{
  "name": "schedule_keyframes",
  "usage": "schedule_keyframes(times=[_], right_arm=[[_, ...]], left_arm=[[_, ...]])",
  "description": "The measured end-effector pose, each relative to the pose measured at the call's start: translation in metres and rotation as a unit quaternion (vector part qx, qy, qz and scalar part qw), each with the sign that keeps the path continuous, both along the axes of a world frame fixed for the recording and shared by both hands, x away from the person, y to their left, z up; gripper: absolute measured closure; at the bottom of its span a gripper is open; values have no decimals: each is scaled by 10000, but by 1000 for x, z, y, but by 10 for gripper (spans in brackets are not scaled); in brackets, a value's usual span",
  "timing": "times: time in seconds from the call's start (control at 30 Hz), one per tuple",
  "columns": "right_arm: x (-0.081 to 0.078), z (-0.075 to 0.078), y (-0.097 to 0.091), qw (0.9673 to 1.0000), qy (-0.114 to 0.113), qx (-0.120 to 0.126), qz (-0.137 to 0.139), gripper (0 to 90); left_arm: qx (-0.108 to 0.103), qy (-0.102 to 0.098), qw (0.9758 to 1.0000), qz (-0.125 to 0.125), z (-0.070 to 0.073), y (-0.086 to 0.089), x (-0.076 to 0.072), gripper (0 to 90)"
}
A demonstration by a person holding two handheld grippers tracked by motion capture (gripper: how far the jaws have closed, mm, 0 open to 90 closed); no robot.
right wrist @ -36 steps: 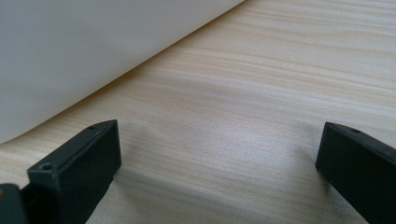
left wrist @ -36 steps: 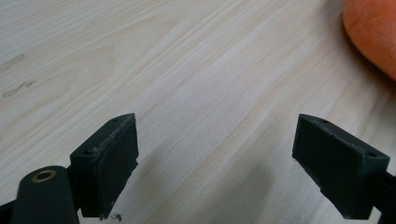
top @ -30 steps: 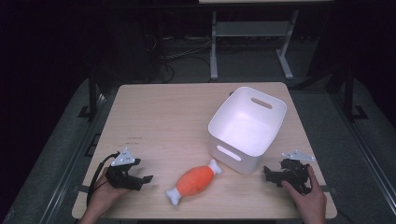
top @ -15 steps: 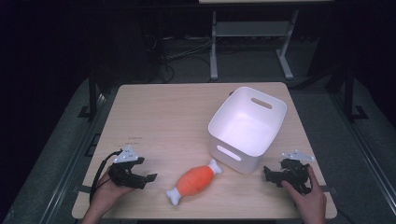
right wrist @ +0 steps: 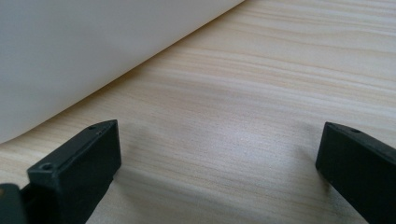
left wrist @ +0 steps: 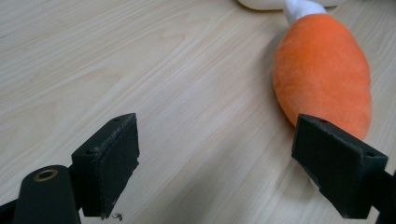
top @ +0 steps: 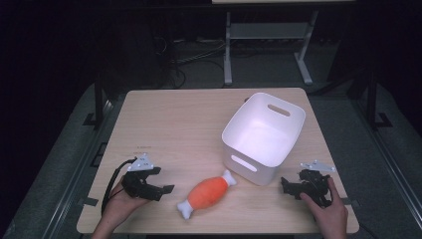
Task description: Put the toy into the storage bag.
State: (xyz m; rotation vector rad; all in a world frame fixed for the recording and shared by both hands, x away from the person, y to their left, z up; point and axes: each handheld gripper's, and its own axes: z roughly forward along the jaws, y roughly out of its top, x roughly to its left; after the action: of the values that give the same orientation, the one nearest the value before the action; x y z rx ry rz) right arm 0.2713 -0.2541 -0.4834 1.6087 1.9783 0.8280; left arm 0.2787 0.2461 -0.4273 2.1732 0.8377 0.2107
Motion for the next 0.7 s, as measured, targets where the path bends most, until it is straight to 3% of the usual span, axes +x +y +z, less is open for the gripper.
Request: schedule_keyframes(times=[0.7], right_arm=[[0,0,0,10000,-1,-2,1,0]], left_arm=[[7,12,9991,-424,3,-40,-1,143]])
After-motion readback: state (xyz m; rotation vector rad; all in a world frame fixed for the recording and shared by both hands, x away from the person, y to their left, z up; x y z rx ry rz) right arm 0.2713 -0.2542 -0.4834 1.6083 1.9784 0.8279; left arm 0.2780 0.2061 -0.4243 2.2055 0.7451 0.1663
